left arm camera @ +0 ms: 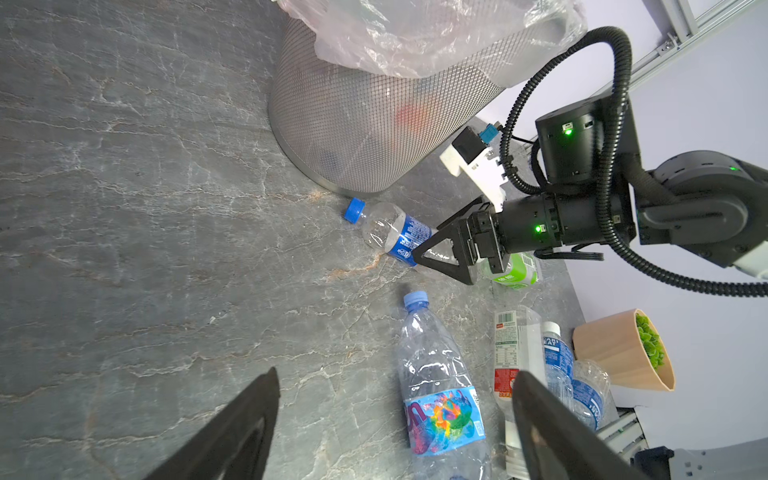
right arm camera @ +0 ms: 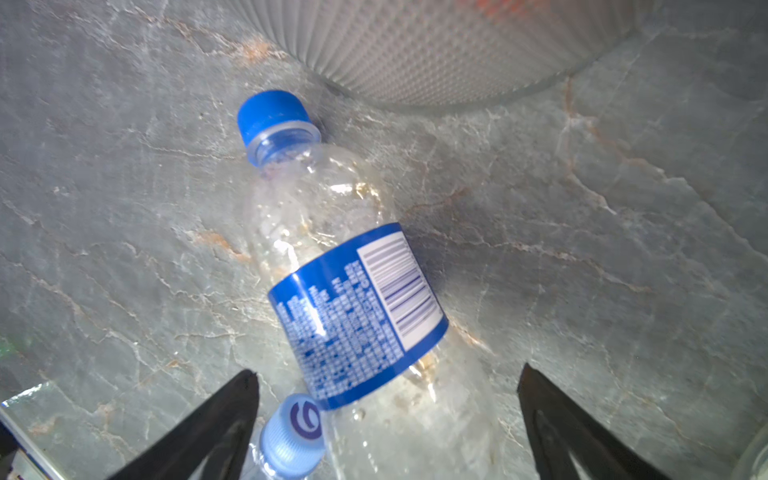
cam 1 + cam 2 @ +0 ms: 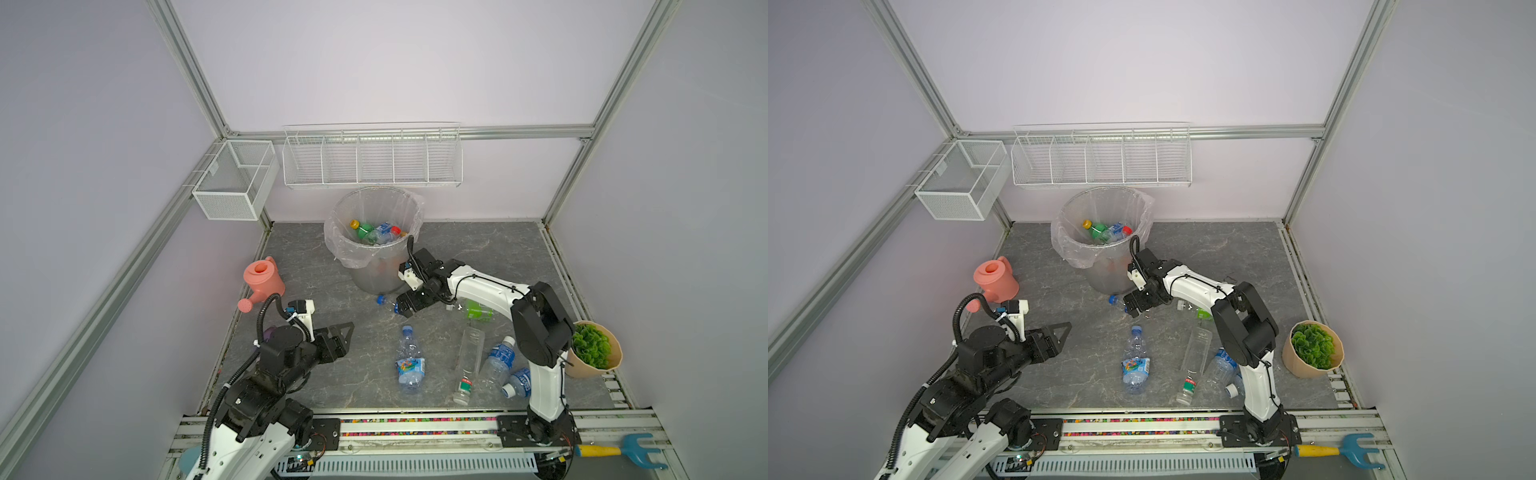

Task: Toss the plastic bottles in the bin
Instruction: 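Lower the right gripper over the blue-capped blue-label bottle beside the bin, then close the right gripper on the blue-label bottle's middle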

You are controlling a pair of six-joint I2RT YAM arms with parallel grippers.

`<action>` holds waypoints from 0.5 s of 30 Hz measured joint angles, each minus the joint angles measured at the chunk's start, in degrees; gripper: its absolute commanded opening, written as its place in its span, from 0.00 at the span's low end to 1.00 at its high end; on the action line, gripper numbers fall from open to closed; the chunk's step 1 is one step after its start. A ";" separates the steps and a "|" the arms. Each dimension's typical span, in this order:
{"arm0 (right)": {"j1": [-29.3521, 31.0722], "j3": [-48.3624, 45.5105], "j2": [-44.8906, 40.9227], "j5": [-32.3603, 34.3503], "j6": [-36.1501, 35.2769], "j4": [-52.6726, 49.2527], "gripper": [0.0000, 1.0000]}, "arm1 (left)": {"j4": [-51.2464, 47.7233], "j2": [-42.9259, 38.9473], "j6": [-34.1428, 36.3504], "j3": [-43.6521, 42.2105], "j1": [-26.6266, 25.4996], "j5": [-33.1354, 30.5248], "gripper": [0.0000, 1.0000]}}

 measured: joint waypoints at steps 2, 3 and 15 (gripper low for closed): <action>0.00 -0.55 0.00 0.17 0.02 0.28 0.99 | 0.00 0.00 -0.09 0.00 0.00 0.00 0.87; 0.00 -0.90 0.00 0.22 0.02 0.44 0.98 | 0.00 0.00 -0.11 0.00 0.00 0.00 0.87; 0.33 -3.30 0.04 0.61 0.96 2.56 0.87 | -0.02 -0.02 -0.24 0.00 0.00 0.02 0.87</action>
